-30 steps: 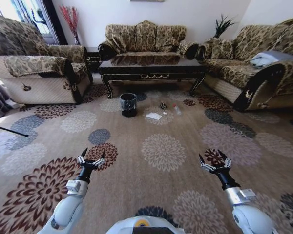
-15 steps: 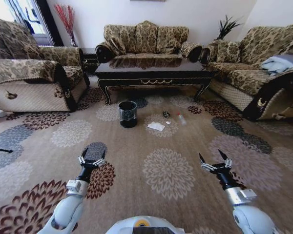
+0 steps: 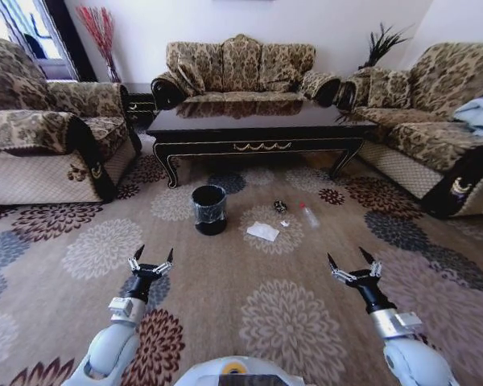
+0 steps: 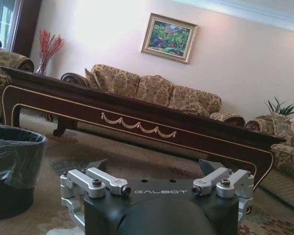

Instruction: Move to the front of the table and pick up the trash from the floor, then place it into the trash bin.

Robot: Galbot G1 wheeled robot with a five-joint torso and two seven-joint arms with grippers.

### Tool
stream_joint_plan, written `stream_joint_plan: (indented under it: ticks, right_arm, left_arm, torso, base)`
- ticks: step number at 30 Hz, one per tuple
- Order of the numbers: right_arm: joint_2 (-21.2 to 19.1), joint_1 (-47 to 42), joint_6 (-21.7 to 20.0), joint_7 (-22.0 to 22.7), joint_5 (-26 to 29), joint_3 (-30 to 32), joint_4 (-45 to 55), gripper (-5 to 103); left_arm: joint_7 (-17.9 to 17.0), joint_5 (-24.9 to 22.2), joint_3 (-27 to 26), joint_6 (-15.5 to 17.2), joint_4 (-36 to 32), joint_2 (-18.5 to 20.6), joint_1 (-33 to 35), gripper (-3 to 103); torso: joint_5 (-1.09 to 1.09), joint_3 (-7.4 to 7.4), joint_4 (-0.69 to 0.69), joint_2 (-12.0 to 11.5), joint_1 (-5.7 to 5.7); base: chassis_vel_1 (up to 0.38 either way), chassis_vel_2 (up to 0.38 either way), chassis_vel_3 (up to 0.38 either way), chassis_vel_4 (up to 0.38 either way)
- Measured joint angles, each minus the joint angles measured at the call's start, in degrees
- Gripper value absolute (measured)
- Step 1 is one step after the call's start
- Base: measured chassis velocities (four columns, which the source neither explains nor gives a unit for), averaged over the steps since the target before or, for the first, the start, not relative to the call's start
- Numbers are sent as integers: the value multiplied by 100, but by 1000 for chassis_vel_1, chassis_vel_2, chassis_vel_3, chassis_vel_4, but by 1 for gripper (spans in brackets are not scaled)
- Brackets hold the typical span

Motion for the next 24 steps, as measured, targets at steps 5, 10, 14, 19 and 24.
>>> stream_joint_plan:
  ticks: [5, 10, 14, 19, 24]
  right_arm:
    - [-11, 7, -1, 3, -7, -5, -15, 100]
    - [-1, 5, -7, 69, -139, -15, -20, 100]
    - [4, 11, -26, 122, -233, -31, -25, 100]
    - [9, 22, -30, 181, -262, -46, -29, 100]
    - [31, 5, -34, 222, -285, -63, -25, 100]
  left_arm:
    - [-4, -8, 0, 7, 6, 2, -10, 100]
    - [-5, 1, 1, 9, 18, 2, -10, 100]
    - [-7, 20, 5, 11, 23, 1, -13, 100]
    - [-17, 25, 5, 15, 17, 8, -13, 100]
    - [-95, -65, 20, 183, -130, 41, -10, 100]
  torso:
    - [0, 0, 0, 0, 0]
    - [-7, 0, -3, 0, 0]
    - [-6, 0, -2, 0, 0]
    - [-1, 0, -1, 1, 0]
    - [-5, 1, -1, 1, 1]
  base:
    - [-317, 320, 338, -307]
    - [-298, 298, 300, -300]
    - [-267, 253, 263, -268]
    - [-205, 211, 208, -213]
    - [-137, 140, 132, -134]
